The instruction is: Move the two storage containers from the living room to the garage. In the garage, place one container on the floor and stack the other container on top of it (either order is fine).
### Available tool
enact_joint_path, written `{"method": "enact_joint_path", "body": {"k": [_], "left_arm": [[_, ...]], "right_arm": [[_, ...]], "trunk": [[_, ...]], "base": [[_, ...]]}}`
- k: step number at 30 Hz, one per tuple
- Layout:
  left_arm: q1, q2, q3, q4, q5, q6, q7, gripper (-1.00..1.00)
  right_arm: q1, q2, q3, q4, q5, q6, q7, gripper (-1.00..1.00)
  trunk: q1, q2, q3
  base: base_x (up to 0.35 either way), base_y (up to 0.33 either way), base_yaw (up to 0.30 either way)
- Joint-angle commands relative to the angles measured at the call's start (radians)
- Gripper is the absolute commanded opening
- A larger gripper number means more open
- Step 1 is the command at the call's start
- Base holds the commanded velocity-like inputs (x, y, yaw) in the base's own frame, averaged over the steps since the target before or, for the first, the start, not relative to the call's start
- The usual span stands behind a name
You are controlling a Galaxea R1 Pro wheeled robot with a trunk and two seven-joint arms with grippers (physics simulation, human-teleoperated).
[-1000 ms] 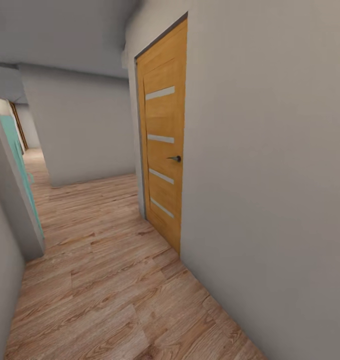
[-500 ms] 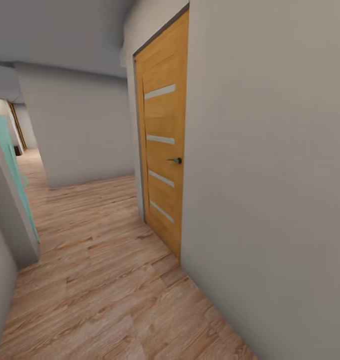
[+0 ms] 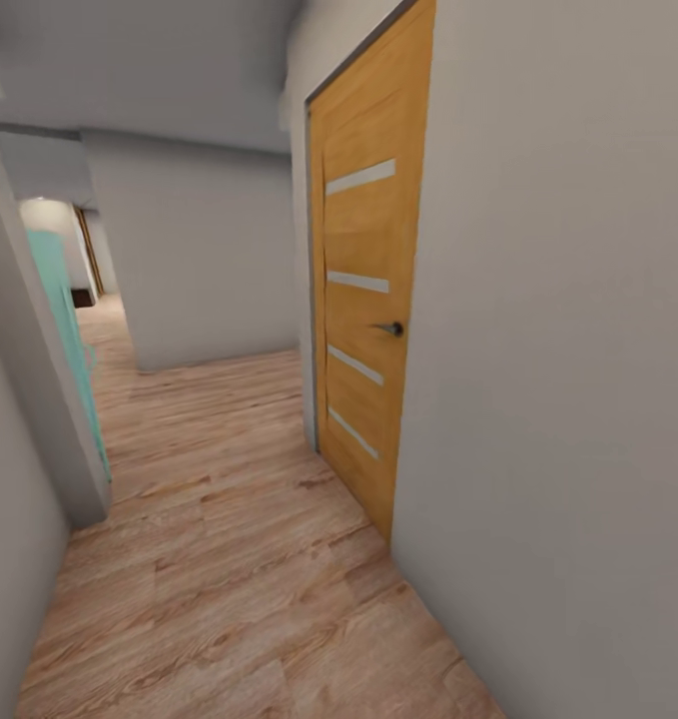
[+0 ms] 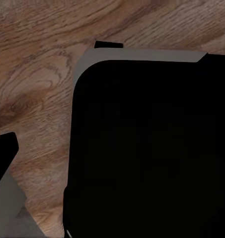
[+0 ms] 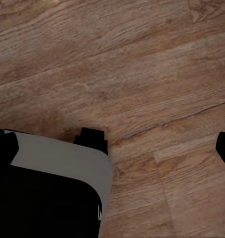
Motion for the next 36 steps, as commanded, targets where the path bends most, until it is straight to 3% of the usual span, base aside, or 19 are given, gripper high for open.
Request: {"method": "enact_joint_path", "body": {"k": [1,10,14,16,26,36], "left_arm": [[0.000,0.000,0.000,0.000,0.009,-0.002,0.000,1.00],[0.000,-0.001,0.000,0.000,0.009,-0.002,0.000,1.00],[0.000,-0.001,0.000,0.000,0.009,-0.002,0.000,1.00],[0.000,-0.001,0.000,0.000,0.010,-0.002,0.000,1.00],[0.000,-0.001,0.000,0.000,0.011,-0.002,0.001,1.00],[0.000,0.000,0.000,0.000,0.011,-0.002,0.000,1.00]], "right_arm": [[-0.001,0.000,0.007,0.003,-0.011,-0.006,0.006,1.00],[0.013,0.000,0.009,0.004,-0.011,-0.008,0.013,1.00],[0.085,0.005,0.010,0.004,-0.009,-0.019,0.016,1.00],[0.119,0.006,0.008,0.004,-0.018,-0.063,0.017,1.00],[0.132,0.008,0.007,0.005,-0.020,-0.085,0.016,1.00],[0.133,0.012,0.007,0.005,-0.014,-0.084,0.009,1.00]], "trunk": [[0.001,0.000,-0.001],[0.001,0.000,-0.001],[0.001,0.000,-0.001],[0.001,0.000,-0.001],[0.001,0.000,-0.001],[0.001,0.000,-0.001]], "base": [[0.321,0.000,0.270],[0.321,0.000,0.154],[0.321,0.000,0.011],[0.321,0.000,0.002],[0.321,0.000,0.010],[0.316,0.000,0.250]]}}
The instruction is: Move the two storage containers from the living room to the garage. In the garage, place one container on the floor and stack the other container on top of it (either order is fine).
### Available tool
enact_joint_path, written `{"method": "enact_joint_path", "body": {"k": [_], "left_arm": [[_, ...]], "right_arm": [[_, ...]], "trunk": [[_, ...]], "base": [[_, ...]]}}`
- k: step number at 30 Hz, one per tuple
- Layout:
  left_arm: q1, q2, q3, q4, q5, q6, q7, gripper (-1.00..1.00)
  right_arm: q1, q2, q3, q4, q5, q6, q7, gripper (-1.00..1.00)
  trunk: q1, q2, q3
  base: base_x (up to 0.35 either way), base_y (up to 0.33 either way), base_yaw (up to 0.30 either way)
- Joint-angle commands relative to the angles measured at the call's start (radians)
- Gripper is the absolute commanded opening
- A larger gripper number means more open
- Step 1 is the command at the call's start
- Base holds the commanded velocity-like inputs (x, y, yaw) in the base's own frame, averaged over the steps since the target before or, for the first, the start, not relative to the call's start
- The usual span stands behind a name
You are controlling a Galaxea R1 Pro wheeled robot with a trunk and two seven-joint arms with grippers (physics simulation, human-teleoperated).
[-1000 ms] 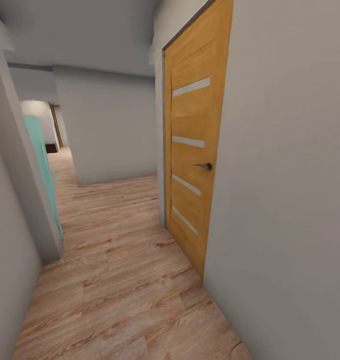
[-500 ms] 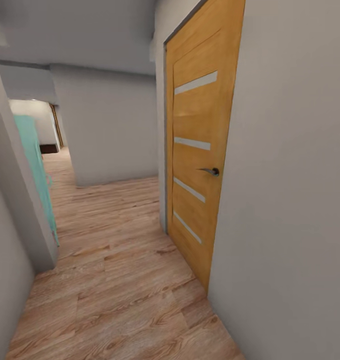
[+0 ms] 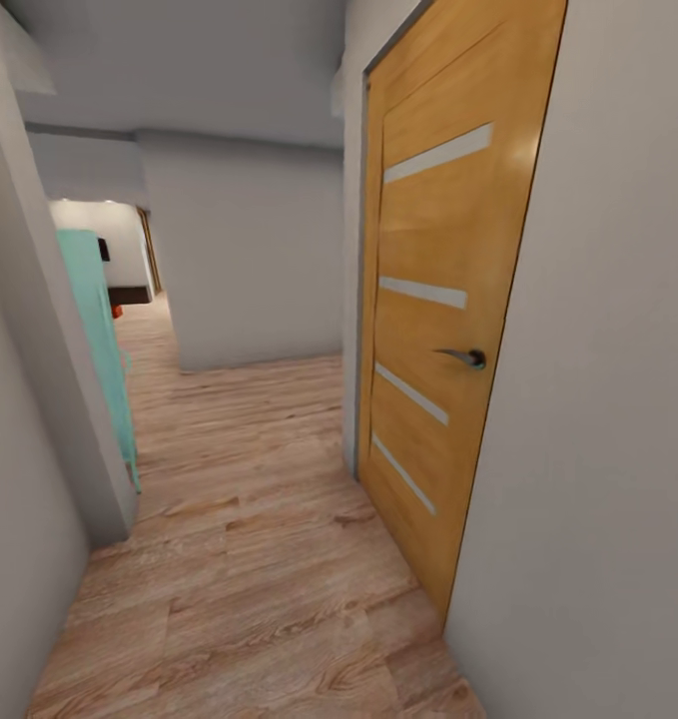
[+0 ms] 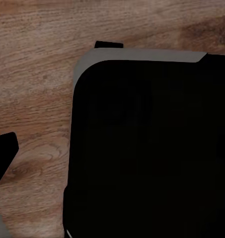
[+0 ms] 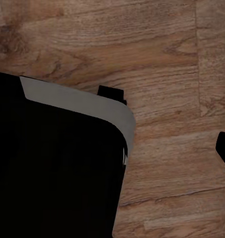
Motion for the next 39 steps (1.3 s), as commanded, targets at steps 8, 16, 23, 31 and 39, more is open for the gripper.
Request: {"method": "enact_joint_path", "body": {"k": [8,16,23,31,39], "left_arm": [[0.000,0.000,0.000,0.000,0.010,-0.002,0.000,1.00],[0.000,0.000,0.000,-0.001,0.010,-0.002,0.000,1.00],[0.000,0.000,0.000,0.000,0.010,-0.002,0.000,1.00],[0.000,0.000,0.000,0.000,0.010,-0.002,0.000,1.00],[0.000,0.000,0.000,0.000,0.010,-0.002,0.000,1.00]], "right_arm": [[-0.001,0.000,0.006,0.003,-0.011,-0.006,0.006,1.00],[-0.001,-0.002,0.006,0.003,-0.011,-0.006,0.007,1.00],[-0.001,-0.001,0.006,0.003,-0.011,-0.006,0.008,1.00],[-0.001,0.000,0.006,0.003,-0.012,-0.006,0.007,1.00],[-0.001,-0.001,0.006,0.003,-0.012,-0.006,0.008,1.00]], "trunk": [[0.001,0.000,-0.001],[0.001,0.000,-0.001],[0.001,0.000,-0.001],[0.001,0.000,-0.001],[0.001,0.000,-0.001]], "base": [[0.307,0.000,0.281],[0.306,0.000,0.253],[0.306,0.000,0.042],[0.306,0.000,0.108],[0.307,0.000,0.259]]}}
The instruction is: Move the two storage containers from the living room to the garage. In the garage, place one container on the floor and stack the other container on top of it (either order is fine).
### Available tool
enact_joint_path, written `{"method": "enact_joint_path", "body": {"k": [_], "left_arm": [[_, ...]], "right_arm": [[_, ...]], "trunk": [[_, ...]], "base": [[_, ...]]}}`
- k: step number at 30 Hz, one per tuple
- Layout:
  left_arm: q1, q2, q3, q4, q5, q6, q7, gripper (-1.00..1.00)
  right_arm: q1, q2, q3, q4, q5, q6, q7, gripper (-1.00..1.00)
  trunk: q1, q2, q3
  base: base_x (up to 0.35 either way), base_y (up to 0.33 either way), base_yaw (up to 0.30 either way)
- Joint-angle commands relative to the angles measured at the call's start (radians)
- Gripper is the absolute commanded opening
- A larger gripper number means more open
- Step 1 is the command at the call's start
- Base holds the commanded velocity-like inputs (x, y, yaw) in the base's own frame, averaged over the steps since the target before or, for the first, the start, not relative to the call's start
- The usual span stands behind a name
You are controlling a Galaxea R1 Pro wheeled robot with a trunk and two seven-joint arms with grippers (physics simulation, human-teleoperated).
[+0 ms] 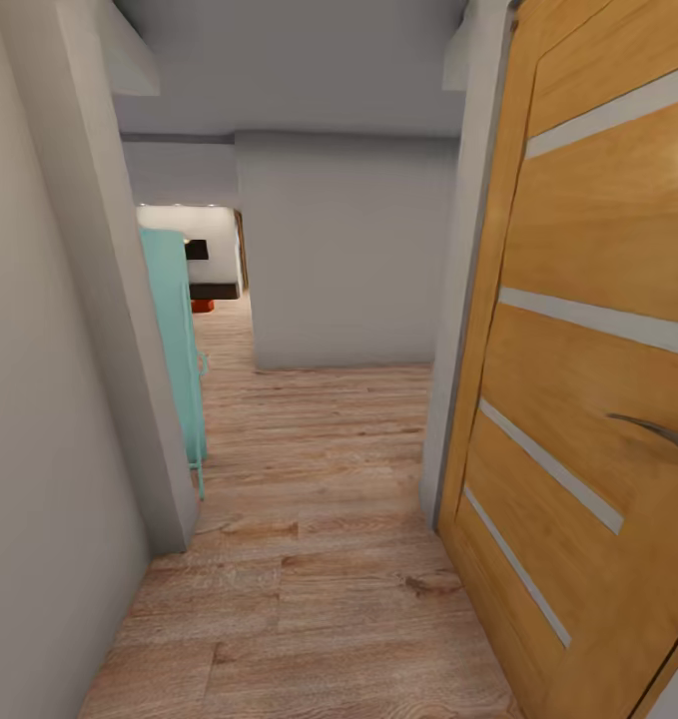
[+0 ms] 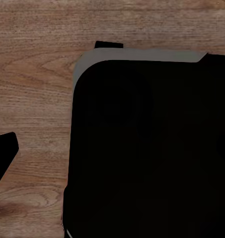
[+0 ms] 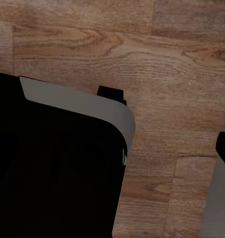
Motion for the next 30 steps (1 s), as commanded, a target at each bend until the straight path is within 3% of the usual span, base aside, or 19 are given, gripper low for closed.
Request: {"method": "enact_joint_path", "body": {"k": [1,17,30], "left_arm": [[0.000,0.000,0.000,0.000,0.010,-0.002,0.000,1.00],[0.000,0.000,0.000,0.000,0.010,-0.002,0.000,1.00],[0.000,0.000,0.000,0.000,0.010,-0.002,0.000,1.00]], "right_arm": [[-0.001,0.000,0.006,0.003,-0.011,-0.006,0.006,1.00],[-0.001,0.001,0.006,0.003,-0.014,-0.006,0.006,1.00],[-0.001,0.000,0.006,0.002,-0.014,-0.006,0.006,1.00]], "trunk": [[0.001,0.000,-0.001],[0.001,0.000,-0.001],[0.001,0.000,-0.001]], "base": [[0.307,0.000,0.138],[0.306,0.000,0.021],[0.313,0.000,0.104]]}}
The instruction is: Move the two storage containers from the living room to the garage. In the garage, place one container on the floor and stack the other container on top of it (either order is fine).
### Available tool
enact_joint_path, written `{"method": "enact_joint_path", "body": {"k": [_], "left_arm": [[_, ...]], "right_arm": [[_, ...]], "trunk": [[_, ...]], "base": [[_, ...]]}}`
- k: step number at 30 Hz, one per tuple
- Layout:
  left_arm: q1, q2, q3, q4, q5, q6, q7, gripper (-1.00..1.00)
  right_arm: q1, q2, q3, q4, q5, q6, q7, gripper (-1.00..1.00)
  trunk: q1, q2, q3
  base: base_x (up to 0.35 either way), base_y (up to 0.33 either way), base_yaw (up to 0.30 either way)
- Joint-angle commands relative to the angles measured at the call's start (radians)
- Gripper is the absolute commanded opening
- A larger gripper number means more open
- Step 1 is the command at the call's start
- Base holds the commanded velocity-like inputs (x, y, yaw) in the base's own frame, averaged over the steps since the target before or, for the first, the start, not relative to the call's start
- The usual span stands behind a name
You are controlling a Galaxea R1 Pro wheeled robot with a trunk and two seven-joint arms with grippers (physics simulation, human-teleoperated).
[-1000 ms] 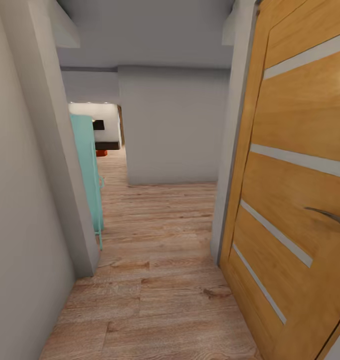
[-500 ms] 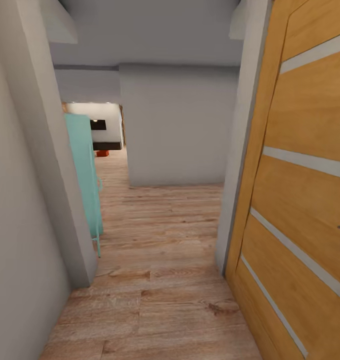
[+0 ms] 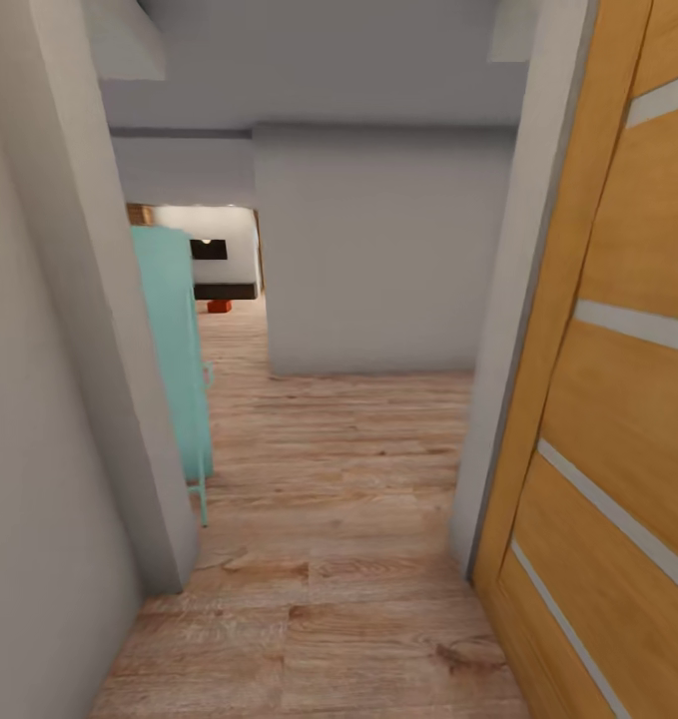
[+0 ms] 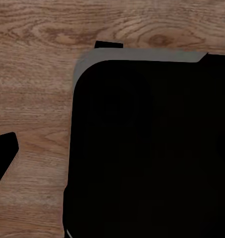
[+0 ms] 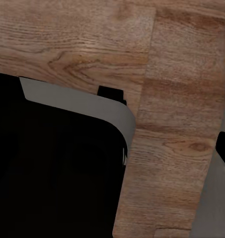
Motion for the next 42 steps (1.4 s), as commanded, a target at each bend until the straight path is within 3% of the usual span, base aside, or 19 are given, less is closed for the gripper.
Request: {"method": "enact_joint_path", "body": {"k": [1,42], "left_arm": [[0.000,0.000,0.000,0.000,0.010,-0.002,0.000,1.00],[0.000,0.000,0.000,0.000,0.011,-0.001,0.000,1.00]], "right_arm": [[-0.001,0.000,0.006,0.003,-0.011,-0.006,0.006,1.00],[-0.001,-0.001,0.006,0.003,-0.011,-0.006,0.006,1.00]], "trunk": [[0.001,0.000,-0.001],[0.001,0.000,-0.001]], "base": [[0.319,0.000,0.006],[0.322,0.000,0.000]]}}
